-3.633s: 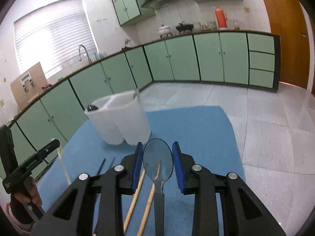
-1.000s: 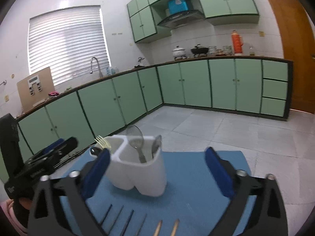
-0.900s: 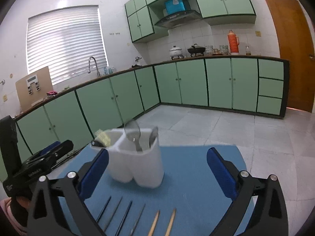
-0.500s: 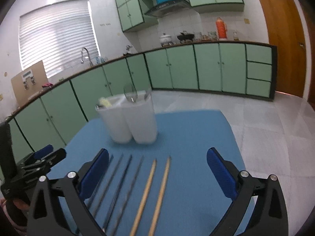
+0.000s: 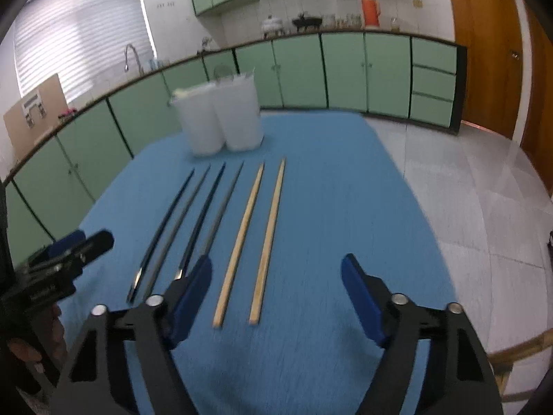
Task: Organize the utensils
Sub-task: 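Withdraw both tools from the holder back over the chopsticks, then grasp a black gold-banded chopstick with left gripper while right grasps a wooden chopstick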
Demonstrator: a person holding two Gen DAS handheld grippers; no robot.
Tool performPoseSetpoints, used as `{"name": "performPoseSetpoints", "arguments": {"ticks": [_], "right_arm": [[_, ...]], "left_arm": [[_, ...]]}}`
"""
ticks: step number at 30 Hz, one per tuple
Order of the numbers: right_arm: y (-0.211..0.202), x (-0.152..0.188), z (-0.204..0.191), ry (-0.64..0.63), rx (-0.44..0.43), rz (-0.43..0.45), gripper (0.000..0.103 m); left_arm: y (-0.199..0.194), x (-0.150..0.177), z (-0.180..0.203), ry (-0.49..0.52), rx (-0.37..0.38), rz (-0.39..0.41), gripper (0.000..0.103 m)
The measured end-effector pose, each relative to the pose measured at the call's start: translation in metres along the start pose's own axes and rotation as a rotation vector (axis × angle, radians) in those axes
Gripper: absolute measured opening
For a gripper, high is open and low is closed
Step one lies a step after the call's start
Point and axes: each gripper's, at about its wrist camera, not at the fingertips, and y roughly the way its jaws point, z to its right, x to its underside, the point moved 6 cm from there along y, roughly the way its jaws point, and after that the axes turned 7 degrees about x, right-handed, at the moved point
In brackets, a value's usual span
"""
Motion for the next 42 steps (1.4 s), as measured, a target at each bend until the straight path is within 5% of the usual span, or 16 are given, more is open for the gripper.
{"name": "performPoseSetpoints", "arguments": {"ticks": [6,11,17,27,42], "right_arm": [[0.004,0.025,-0.012,-0.037,-0.024,-0.07,0.042],[0.008,0.032,-0.017,-0.049,-0.026,-0.085,0.035],[0.012,0.033,-0.019,-0.052,-0.03,-0.091,0.025],[0.021,0.033,-0.022,-0.062,-0.015,-0.099,0.017],[0.021,0.035,-0.023,-0.052,-0.023,-0.102,0.016]], "left_arm": [[0.0,0.019,0.006,-0.007,-0.003,-0.045,0.094],[0.006,0.03,0.01,-0.009,0.0,-0.075,0.082],[0.013,0.034,0.01,-0.026,0.0,-0.092,0.082],[0.016,0.035,0.009,-0.039,0.001,-0.096,0.081],[0.017,0.046,0.022,-0.004,0.0,-0.114,0.056]]}}
